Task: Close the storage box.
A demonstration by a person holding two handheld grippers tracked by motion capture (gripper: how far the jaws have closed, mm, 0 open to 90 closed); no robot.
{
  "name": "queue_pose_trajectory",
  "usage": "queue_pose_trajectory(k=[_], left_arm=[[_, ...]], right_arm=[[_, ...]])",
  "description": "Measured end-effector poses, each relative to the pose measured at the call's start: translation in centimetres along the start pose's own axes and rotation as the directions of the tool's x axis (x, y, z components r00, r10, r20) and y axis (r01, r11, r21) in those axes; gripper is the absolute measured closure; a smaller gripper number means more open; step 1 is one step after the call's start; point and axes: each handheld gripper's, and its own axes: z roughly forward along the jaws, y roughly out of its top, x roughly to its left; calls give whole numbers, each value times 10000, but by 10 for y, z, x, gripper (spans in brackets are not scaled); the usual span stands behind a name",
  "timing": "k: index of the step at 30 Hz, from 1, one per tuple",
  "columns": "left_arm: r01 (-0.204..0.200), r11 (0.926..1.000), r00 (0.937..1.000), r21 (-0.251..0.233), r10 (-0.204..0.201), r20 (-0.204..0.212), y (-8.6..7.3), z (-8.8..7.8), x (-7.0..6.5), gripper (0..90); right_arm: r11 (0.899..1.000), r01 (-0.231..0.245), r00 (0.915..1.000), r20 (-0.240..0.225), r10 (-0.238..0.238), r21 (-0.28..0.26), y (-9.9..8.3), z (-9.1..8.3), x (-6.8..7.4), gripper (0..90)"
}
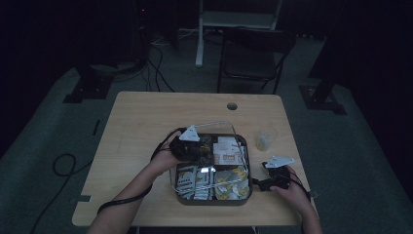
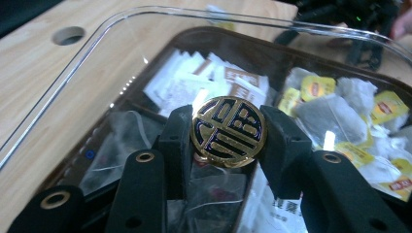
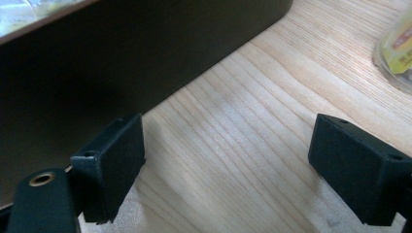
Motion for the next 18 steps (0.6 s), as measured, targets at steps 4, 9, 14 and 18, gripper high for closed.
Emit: queue_pose_trajectory(k=[4,9,14,18], left_arm=[[-259,9996,9991,98,256,334,1,7,-5,595],[-441,9988,9974,195,429,585,3,14,-9,595],[-643,9973,9946,354,612,844,3,20,-12,595],[-924,9947,9897,451,867,1137,3,24,-15,595]], right_arm=[[10000,6,10000,-5,-6,-4,0,0,0,127],[10000,10,10000,-4,-10,-3,0,0,0,127],[10000,-8,10000,-2,8,-7,0,0,0,127],[10000,2,10000,-1,-2,-12,0,0,0,127]])
